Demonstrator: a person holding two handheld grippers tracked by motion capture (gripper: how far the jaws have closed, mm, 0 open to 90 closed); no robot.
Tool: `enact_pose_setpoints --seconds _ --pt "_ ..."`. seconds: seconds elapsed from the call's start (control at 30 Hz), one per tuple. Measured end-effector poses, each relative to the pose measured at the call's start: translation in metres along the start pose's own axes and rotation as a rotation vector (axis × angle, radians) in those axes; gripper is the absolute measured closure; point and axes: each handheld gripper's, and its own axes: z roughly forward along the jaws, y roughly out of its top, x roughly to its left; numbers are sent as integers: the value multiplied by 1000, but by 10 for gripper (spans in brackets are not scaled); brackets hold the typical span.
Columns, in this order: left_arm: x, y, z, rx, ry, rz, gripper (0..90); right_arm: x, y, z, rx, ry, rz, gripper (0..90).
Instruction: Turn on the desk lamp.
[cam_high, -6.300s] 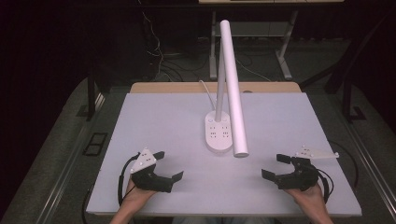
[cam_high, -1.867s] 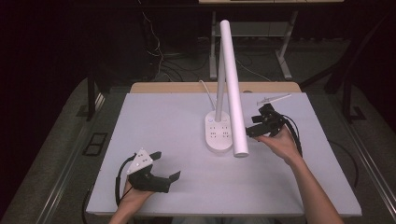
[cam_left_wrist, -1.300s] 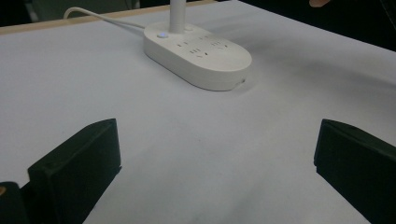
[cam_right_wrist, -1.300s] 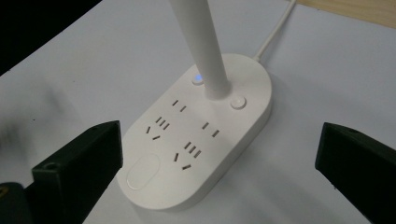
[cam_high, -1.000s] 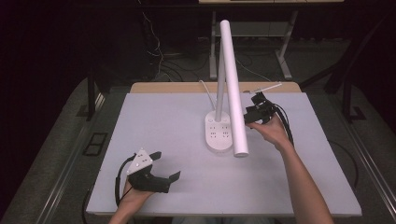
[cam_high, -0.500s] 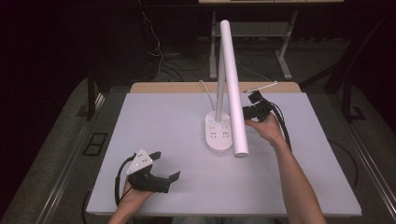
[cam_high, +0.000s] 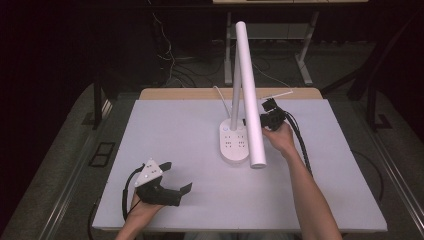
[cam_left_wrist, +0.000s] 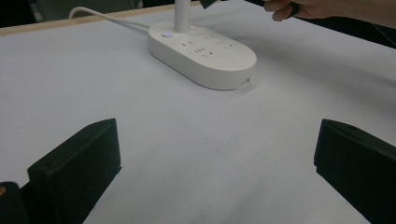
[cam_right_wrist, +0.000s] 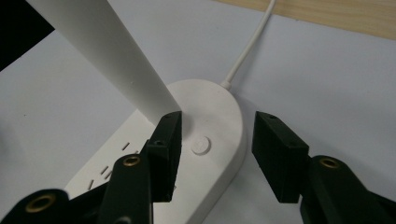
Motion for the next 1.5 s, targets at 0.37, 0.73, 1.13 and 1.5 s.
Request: enact_pose_setpoints --seconds 0.37,0.73,1.13,1.5 --pt "0 0 0 -1 1 2 0 0 -1 10 -34 32 12 737" --pt "0 0 -1 -5 3 5 0 0 -5 24 -3 55 22 891" --pt "0 1 -1 -10 3 4 0 -2 -10 31 0 81 53 892" --pt "-2 0 0 -9 2 5 0 -1 -15 32 -28 74 75 896"
